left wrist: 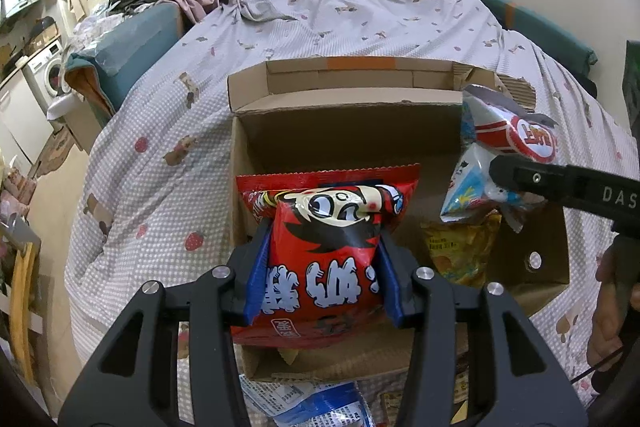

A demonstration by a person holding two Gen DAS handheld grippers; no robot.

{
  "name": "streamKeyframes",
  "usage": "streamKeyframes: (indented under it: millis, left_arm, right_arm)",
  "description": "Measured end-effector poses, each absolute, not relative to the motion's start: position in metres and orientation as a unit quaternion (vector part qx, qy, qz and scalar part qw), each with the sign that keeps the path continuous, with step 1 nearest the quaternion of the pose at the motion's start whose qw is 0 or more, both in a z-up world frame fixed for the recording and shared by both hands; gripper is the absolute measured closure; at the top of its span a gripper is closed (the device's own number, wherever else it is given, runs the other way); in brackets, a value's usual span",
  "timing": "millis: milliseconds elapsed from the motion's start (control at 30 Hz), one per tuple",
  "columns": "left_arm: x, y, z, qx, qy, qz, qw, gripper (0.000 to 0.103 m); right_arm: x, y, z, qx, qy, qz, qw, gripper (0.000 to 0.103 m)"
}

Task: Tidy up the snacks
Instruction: 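Lower both bags into the box and open both tools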

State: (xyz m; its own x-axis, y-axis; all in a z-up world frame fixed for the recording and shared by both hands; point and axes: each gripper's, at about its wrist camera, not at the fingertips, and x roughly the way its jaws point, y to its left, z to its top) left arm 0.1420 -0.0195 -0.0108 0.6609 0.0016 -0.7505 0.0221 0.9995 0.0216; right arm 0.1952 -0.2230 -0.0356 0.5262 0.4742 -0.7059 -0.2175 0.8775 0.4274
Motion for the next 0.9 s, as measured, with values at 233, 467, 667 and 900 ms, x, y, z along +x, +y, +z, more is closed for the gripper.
streamKeyframes:
  millis: [233,467,667,900]
  left_arm:
    - [0.141,-0.019,-0.011,0.014,0.412,-0.007,0.911,0.059]
    - [0.141,-0.020,-0.010,0.014,0.412,-0.011,0.911,0.058]
    - [0.139,-0.023,-0.006,0.011,0.412,-0.018,0.911,0.019]
    - [0.136,-0.025,-0.003,0.014,0.406,-0.021,0.913,0.018]
  right_arm:
    - [0.194,-0.227,-0.034,0.154,0.443,0.202,0.860,0.042]
    - [0.189,-0.230,-0.021,0.156,0.416,0.200,0.873,0.012]
    - [0.189,-0.231,-0.019,0.150,0.414,0.196,0.876,0.011]
    - [0.188,-0.232,-0.019,0.153,0.414,0.201,0.875,0.011]
